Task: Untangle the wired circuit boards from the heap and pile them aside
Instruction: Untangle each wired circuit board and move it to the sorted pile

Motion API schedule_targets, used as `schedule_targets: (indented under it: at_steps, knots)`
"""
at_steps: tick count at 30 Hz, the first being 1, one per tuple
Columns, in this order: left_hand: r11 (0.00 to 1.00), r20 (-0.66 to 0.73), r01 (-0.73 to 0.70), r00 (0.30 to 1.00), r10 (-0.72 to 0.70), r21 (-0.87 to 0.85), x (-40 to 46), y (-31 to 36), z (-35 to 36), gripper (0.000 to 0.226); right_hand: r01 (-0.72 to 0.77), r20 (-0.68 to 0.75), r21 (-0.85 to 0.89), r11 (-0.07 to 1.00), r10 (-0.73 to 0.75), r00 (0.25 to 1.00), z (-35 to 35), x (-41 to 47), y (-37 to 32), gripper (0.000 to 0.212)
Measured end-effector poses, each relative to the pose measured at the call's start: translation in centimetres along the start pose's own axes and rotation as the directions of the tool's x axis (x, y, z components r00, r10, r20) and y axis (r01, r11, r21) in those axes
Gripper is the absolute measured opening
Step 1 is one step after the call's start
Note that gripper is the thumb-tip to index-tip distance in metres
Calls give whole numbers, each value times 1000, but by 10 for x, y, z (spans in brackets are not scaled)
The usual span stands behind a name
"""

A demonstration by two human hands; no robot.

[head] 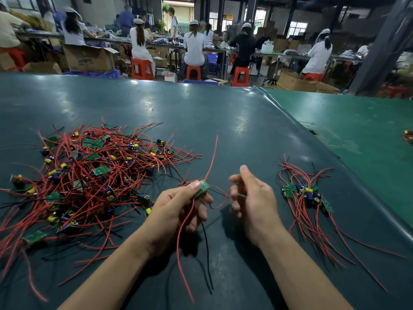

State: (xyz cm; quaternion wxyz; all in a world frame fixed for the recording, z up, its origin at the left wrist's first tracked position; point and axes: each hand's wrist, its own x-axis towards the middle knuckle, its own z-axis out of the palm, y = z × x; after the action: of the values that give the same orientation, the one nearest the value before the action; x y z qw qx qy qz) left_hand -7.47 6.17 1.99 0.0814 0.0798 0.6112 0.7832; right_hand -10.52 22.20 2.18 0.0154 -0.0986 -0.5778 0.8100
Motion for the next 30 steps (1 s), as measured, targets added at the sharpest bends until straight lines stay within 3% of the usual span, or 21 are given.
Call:
schedule_targets:
  at_steps: [3, 6, 12, 19, 26, 30]
  knots:
    - [998, -49, -10, 999, 7, -57, 2, -1, 0, 41, -43, 22, -31, 999, 44, 999, 4, -2, 4, 39]
    - [992, -91, -41, 995, 31, -117, 5, -1, -2, 40, 32, 31, -127, 991, -28, 999, 0, -2, 2, 45]
    - [999, 13, -36, 999, 36, -3, 4, -3, -4, 50, 18, 386, -158, 987, 45, 921, 8, -14, 4, 42]
    - [999, -14, -10, 1000, 11, 38, 4, -5, -2, 44, 40, 410, 120, 992, -87, 908, -4, -11, -7, 28]
    - [995, -33, -73, 997, 76, 70, 5, -7, -3, 37, 61, 465, -181, 982, 31, 885, -3, -15, -3, 40]
    - [996, -26, -58, 998, 60, 69, 5, -5, -4, 31, 121, 421, -188, 975, -32, 907, -5, -14, -6, 25]
